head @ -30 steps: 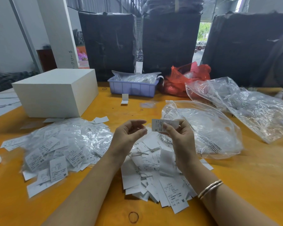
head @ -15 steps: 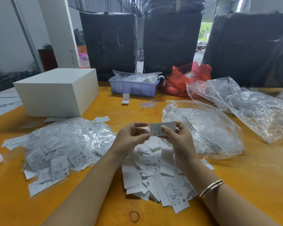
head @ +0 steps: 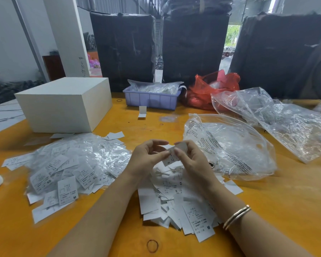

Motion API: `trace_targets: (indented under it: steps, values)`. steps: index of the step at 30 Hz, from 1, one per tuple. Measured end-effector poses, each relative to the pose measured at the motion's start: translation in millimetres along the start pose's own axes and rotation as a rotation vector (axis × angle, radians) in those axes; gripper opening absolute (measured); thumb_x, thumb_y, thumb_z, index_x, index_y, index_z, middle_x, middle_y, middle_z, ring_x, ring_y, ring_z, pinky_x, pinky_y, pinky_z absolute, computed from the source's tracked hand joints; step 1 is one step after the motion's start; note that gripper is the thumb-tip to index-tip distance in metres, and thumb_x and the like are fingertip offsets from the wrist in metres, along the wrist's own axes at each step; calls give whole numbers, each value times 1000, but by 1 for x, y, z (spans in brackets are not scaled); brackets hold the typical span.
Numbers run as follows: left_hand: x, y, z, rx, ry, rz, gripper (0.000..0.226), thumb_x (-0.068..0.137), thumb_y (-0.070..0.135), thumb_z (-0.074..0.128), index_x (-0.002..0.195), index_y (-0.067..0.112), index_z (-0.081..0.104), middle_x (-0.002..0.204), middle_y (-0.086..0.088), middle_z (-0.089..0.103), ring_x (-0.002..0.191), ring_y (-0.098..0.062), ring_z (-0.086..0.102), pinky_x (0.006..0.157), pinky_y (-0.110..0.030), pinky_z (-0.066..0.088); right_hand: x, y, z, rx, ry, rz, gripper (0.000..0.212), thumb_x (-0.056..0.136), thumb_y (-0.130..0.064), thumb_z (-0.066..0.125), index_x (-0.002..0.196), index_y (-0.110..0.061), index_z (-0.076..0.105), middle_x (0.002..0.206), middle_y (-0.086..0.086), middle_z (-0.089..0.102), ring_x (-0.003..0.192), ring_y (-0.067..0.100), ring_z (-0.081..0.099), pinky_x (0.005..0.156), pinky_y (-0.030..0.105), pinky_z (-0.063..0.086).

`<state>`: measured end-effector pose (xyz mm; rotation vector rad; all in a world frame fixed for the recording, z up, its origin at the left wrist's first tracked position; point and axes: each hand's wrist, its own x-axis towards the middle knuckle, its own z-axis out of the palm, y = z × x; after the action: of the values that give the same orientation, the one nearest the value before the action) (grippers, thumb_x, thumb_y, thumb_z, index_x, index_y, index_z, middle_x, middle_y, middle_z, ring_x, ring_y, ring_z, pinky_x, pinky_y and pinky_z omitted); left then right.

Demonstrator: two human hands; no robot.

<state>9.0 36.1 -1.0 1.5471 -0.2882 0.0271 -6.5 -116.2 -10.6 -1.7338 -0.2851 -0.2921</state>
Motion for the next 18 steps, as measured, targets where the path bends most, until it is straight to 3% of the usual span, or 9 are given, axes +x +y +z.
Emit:
trace_targets:
  steps: [3,5,10,12,18]
  values:
    - [1,2,-2,7,51,13,22,80,3,70,98,16,66,80,0,67,68,2,63,59,-11,47,4,0,-5,33,134,-20,8,95,-9,50,92,-9,58,83,5,64,75,11,61,65,20,51]
    - [0,3,-1,16,43,9,23,80,4,71,97,18,66,82,0,66,70,0,63,61,-14,49,5,0,-8,20,138,-17,12,92,-5,54,85,-11,60,79,3,65,70,5,61,65,17,50]
    - [-3,4,0,35,13,-10,24,79,7,72,97,21,67,79,4,66,68,-2,64,59,-18,51,1,3,-1,-77,47,-13,5,85,-11,66,83,-9,70,77,4,70,75,15,66,72,29,53]
    - [-3,5,-1,41,22,-14,24,78,9,73,98,21,68,76,9,66,68,-3,64,58,-17,51,0,3,0,-182,67,-42,7,84,-15,68,85,-11,73,81,1,72,79,11,66,77,28,51]
    - [-1,3,-5,129,44,14,21,80,8,72,96,21,67,81,4,68,71,-3,65,59,-15,50,-3,1,-1,-607,69,-300,15,87,-19,64,98,-19,74,98,-5,72,95,12,63,89,50,40]
